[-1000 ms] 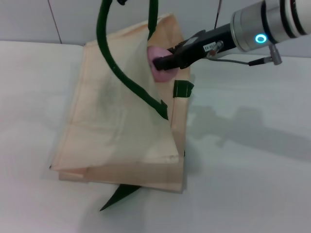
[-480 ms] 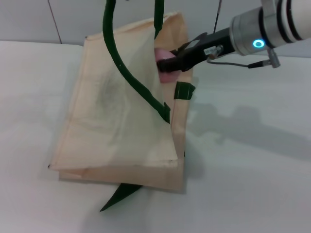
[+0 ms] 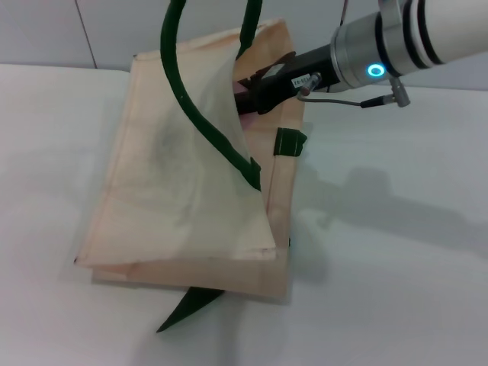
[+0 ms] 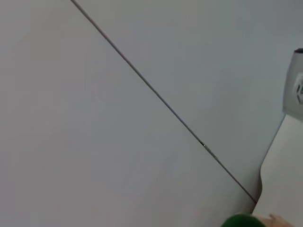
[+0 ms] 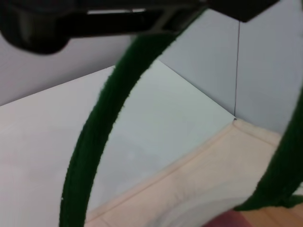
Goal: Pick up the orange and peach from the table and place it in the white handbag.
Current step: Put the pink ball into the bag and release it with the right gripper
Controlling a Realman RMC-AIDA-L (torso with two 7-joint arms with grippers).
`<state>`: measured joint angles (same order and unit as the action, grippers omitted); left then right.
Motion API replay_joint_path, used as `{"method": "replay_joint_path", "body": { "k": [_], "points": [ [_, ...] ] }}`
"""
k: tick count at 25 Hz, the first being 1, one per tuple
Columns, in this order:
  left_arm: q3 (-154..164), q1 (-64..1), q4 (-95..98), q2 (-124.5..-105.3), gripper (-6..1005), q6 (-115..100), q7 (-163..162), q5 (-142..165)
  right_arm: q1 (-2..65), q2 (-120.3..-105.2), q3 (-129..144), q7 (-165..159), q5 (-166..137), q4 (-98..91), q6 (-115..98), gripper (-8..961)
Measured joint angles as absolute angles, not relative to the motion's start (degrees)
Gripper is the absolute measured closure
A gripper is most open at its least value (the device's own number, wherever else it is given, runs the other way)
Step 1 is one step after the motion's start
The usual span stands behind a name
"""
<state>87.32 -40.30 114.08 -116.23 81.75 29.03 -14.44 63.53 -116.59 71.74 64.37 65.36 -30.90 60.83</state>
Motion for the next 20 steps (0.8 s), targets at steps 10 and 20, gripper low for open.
{"method": "replay_joint_path", "body": {
  "k": [10,20],
  "points": [
    [87.36,-40.71,114.08,-116.19,865,81.65,29.00,-14.50,64.16,-116.54,73.54,64.48,66.65,-30.65,60.40,546],
    [87.36,-40.78,114.08,-116.19,865,81.65,29.00,-14.32,64.99,-116.61,74.98,64.39,66.71,-29.76,58.67,487]
  ]
}}
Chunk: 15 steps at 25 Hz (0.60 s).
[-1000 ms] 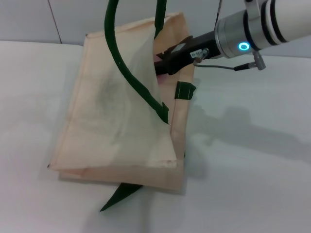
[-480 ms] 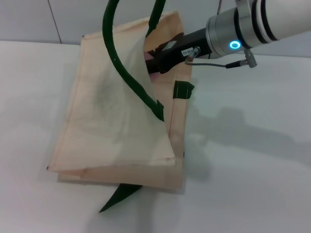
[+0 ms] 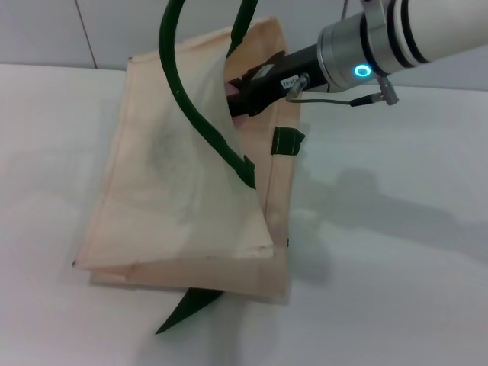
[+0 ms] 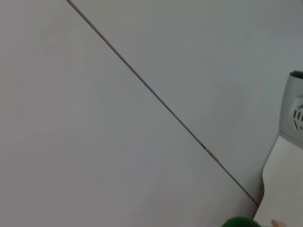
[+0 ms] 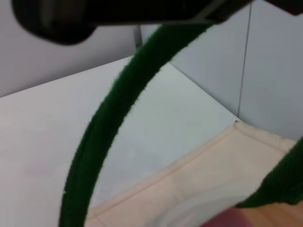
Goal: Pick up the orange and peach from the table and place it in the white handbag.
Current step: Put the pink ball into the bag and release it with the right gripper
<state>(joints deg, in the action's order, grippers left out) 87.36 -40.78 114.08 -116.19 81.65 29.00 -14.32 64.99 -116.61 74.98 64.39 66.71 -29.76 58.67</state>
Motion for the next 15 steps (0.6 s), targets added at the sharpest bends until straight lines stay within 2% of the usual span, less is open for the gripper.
{"method": "replay_joint_path", "body": {
  "k": [2,15],
  "points": [
    [87.36,-40.78,114.08,-116.19,865,81.65,29.00,-14.26,65.05,-116.61,75.01,64.33,66.73,-29.38,58.26,466],
    [87.26,-40.78,113.79,-116.14,865,81.65,29.00,-14.08,65.13,-116.53,75.06,63.83,66.73,-28.32,56.79,176]
  ]
}}
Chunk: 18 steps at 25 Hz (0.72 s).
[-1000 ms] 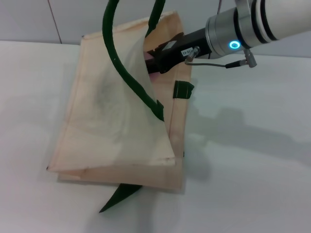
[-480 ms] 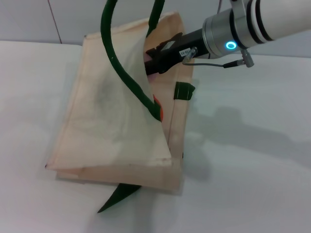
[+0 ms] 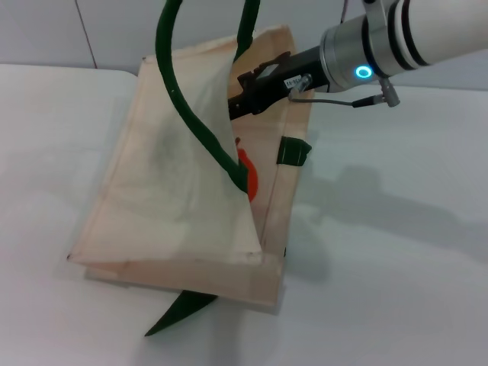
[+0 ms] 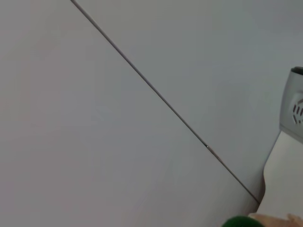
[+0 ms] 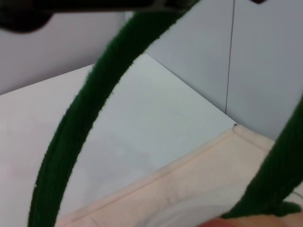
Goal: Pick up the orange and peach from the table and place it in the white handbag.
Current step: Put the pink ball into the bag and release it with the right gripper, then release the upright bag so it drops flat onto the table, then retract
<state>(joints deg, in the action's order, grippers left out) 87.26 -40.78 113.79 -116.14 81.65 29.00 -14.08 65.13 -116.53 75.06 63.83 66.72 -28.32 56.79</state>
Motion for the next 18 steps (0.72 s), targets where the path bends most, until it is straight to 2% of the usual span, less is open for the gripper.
{"method": "replay_joint_path", "body": {
  "k": [3,13,18],
  "points": [
    [87.12,-40.78,113.69,-116.17,865,81.65,29.00,-14.02,65.13,-116.40,75.06,63.70,66.64,-28.05,56.78,84],
    [85.86,-38.19,113.82,-116.17,866,80.98,29.00,-13.80,64.24,-115.28,74.24,54.07,52.77,-28.38,57.20,90],
    [85.80,-37.69,113.96,-116.14,846,80.96,28.98,-12.49,62.18,-113.61,73.67,48.26,43.37,-28.87,57.41,91]
  ]
}}
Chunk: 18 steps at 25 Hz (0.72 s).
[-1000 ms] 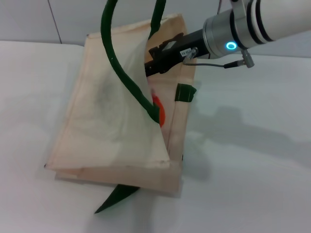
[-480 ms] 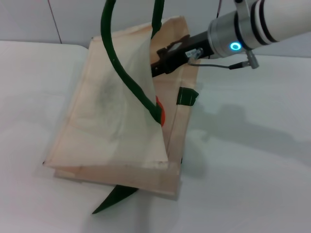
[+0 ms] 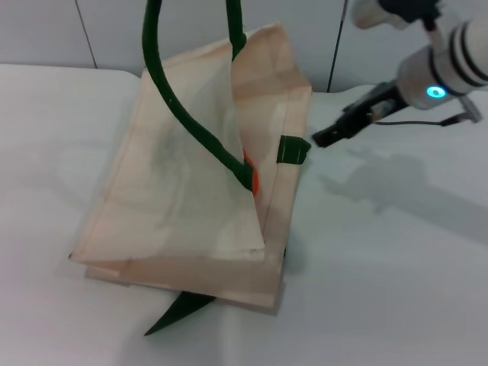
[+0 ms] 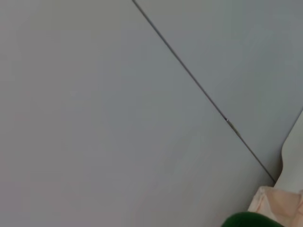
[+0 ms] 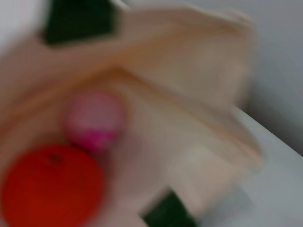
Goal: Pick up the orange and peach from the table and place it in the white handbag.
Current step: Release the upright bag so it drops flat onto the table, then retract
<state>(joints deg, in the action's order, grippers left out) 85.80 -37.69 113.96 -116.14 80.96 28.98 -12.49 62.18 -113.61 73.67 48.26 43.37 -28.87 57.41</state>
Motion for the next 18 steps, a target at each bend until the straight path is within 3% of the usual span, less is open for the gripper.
{"method": "replay_joint_path", "body": {
  "k": [5,11,18],
  "points": [
    [84.59,-36.47,113.82,-116.22,813,79.55,27.08,-12.57,56.20,-112.69,64.71,46.69,39.91,-37.91,57.00,91],
    [81.83,-33.76,113.15,-116.30,773,73.16,25.83,-15.78,47.43,-115.52,57.83,46.98,39.42,-55.08,56.79,92],
    [81.81,-33.66,109.00,-116.37,727,68.84,25.47,-17.19,48.29,-115.58,57.49,46.58,36.78,-53.54,56.96,92]
  ]
}}
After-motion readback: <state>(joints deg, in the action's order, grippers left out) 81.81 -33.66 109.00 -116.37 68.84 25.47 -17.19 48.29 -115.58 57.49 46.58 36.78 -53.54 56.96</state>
